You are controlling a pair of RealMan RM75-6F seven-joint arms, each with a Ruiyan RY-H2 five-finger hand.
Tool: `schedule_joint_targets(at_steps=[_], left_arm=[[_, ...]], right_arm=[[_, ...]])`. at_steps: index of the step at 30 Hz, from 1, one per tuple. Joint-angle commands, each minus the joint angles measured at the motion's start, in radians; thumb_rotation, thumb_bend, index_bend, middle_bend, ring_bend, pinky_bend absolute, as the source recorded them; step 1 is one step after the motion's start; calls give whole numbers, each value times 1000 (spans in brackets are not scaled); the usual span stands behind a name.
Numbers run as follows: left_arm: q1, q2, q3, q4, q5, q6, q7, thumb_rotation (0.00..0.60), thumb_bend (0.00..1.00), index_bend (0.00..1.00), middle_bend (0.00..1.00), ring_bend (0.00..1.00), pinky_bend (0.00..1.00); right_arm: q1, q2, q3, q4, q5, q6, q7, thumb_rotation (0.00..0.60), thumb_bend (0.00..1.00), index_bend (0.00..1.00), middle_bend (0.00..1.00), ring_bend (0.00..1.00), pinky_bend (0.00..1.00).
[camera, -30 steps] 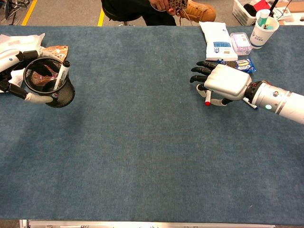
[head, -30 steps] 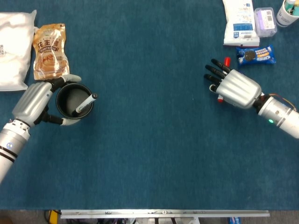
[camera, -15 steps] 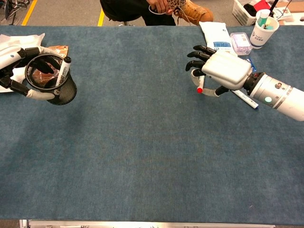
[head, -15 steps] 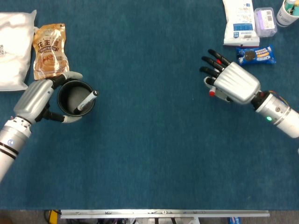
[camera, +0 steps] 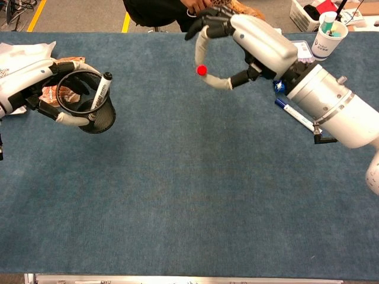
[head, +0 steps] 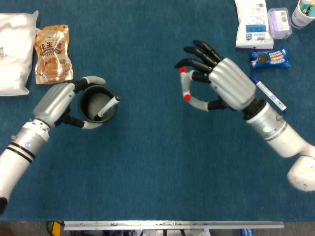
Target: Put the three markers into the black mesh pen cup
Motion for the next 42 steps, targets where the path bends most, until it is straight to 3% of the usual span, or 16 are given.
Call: schedule_joint_targets(at_steps=[1,11,22,33,39,42], left_arm=[[-17,-10,-3,-10,-1,-20,18,600,137,207,385,347,274],[-72,-54,-20,-26,-38,-89,69,600,137,207,385,347,274],[-113,-87,-46,-17,-73,-123,90,600,137,207,385,347,274],[-135,-93,-61,-19,-97,-134,109,600,137,207,385,347,274],[-142,-94,-66,-12,-113,-141,110,600,137,207,385,347,274],[-140,-89,-65,-11,-114,-137,111,600,137,207,385,347,274]], right_arm=[[32,45,102,-179,99,-60,35,600,294,654,308,107,39],[62,7,192,-352,213,-135,72,600,293,654,308,107,39],[58,-5,195,-418,233,-172,74,600,292,654,308,107,39],[49,-36,172,-388,233,-193,66,600,289,646,303,107,39],[57,-54,153,-344,229,-229,41,600,92,335,228,90,36],[55,-53,158,-336,225,-227,37,600,66,205,183,59,21]])
